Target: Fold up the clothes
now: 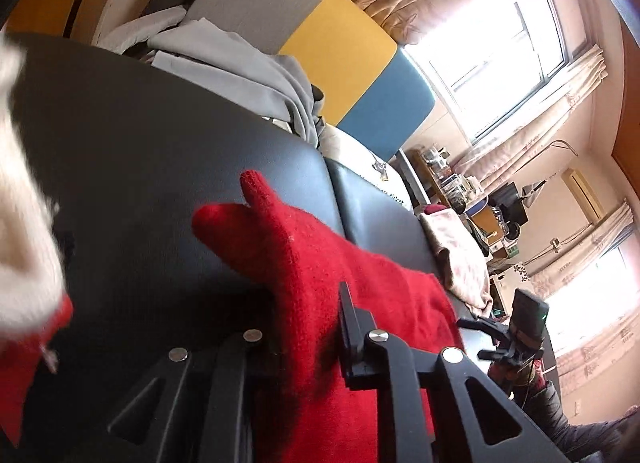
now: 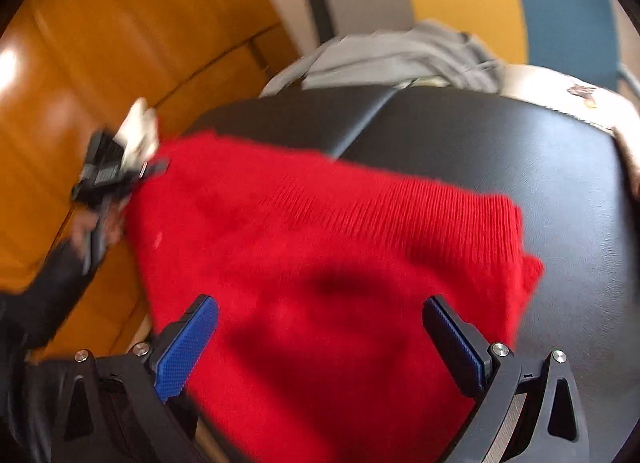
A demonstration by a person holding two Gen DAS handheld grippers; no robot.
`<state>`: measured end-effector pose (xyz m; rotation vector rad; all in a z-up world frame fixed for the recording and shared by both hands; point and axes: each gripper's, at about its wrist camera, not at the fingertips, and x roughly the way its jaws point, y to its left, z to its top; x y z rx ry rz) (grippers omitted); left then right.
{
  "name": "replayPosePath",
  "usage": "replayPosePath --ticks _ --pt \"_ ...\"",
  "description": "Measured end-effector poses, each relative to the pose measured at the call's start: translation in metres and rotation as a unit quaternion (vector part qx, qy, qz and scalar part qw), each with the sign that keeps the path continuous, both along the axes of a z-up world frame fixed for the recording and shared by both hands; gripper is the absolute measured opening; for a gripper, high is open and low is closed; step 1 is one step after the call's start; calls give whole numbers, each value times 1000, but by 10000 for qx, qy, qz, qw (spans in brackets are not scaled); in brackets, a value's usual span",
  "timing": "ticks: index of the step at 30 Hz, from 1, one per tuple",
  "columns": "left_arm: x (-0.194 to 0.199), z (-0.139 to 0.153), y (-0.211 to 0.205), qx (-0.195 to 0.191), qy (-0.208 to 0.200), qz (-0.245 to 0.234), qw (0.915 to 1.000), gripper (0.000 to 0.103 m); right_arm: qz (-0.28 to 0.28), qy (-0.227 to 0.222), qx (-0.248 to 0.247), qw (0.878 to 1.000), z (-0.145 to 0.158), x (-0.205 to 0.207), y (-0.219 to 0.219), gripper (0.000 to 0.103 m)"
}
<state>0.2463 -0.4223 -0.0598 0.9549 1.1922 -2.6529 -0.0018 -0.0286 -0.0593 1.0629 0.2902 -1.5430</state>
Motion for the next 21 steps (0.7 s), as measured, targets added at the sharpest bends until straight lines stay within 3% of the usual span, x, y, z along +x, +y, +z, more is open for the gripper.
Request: replayPosePath --ticks 5,8,10,13,21 --pt "0 25 -2 84 -6 81 9999 17 461 41 686 9966 -17 -4 -1 103" --pt "0 34 3 379 40 48 9993 17 653 -22 980 9930 -36 -6 -6 103" --pt "-3 43 15 713 204 -19 9972 17 773 277 1199 9894 -51 3 -11 103" --pt "-10 58 36 1103 463 -103 9928 17 677 484 1095 9905 -53 11 -11 103" --pt "-61 87 101 1673 856 -318 9817 13 357 421 689 9961 -53 16 2 103"
